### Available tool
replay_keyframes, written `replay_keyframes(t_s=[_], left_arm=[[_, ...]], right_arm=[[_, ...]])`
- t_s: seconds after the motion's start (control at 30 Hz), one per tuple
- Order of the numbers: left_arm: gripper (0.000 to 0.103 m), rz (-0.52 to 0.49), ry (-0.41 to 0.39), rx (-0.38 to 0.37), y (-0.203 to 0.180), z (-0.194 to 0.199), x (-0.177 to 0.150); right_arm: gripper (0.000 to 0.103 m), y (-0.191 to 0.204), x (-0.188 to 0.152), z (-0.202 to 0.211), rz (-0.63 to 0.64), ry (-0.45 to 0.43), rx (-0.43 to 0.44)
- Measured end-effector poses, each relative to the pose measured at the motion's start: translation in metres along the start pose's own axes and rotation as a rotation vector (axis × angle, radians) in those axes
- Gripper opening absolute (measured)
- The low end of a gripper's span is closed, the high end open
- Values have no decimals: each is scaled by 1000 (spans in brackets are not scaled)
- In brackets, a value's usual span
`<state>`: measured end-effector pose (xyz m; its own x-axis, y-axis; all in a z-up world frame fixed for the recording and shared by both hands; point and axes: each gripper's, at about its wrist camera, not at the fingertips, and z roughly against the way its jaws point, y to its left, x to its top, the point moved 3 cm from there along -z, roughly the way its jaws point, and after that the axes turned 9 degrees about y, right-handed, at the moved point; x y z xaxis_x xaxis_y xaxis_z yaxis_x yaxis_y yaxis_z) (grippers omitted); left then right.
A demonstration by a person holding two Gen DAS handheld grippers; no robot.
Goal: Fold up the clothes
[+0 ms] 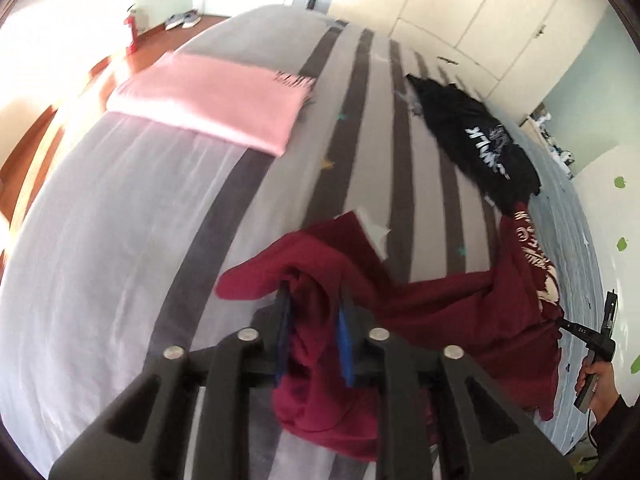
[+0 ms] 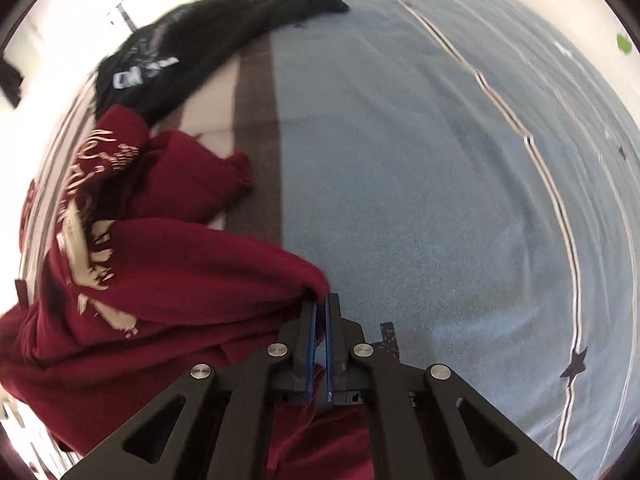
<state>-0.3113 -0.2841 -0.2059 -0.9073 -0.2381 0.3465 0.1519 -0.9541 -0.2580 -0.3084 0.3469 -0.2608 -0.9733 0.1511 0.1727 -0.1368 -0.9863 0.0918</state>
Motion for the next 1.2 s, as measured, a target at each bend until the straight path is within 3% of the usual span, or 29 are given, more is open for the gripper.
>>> replay_keyframes(t_s=[0.07, 0.2, 0.27, 0.43, 0.5, 0.6, 0.63, 0.73, 0.8, 0.83, 0.9, 1.0, 1.07, 1.13, 1.2], left_arm=[[49, -99, -29, -34, -36, -3, 12], [54, -227, -7, -118, -114, -38, 37], [55, -285, 34, -164, -159, -70, 49], [55, -406, 294, -206, -228, -163, 36], [55, -452, 366, -198, -238, -185, 22], [54, -511, 407, -132, -240, -206, 10], [50, -511, 408, -140, -242, -209, 9], [16, -543, 394, -170, -251, -211, 10], [11, -545, 390, -171, -253, -214, 13], [7, -527, 389, -178, -252, -214, 18], [0, -478, 359, -182, -247, -208, 37], [0, -359, 223, -172, -228, -181, 91], [0, -280, 159, -204, -213, -161, 131], [0, -243, 157, -228, -201, -152, 157], [0, -265, 188, -224, -202, -157, 161]], right_arm=[[12, 9, 2, 16, 39, -39, 34], [33, 22, 11, 41, 129, -114, 93], [35, 31, 24, 38, 159, -117, 133], [35, 60, 47, -5, 217, 12, 198], [35, 66, 48, -22, 227, 73, 225], [35, 68, 45, -39, 230, 136, 241], [35, 67, 45, -43, 217, 145, 252], [35, 61, 48, -51, 152, 153, 292], [31, 60, 49, -54, 128, 144, 297], [20, 59, 49, -54, 118, 136, 290], [0, 55, 52, -55, 84, 137, 301], [0, 48, 62, -52, 34, 123, 305], [0, 49, 73, -44, 37, 93, 279], [0, 52, 84, -36, 47, 68, 256], [1, 53, 96, -30, 46, 52, 234]])
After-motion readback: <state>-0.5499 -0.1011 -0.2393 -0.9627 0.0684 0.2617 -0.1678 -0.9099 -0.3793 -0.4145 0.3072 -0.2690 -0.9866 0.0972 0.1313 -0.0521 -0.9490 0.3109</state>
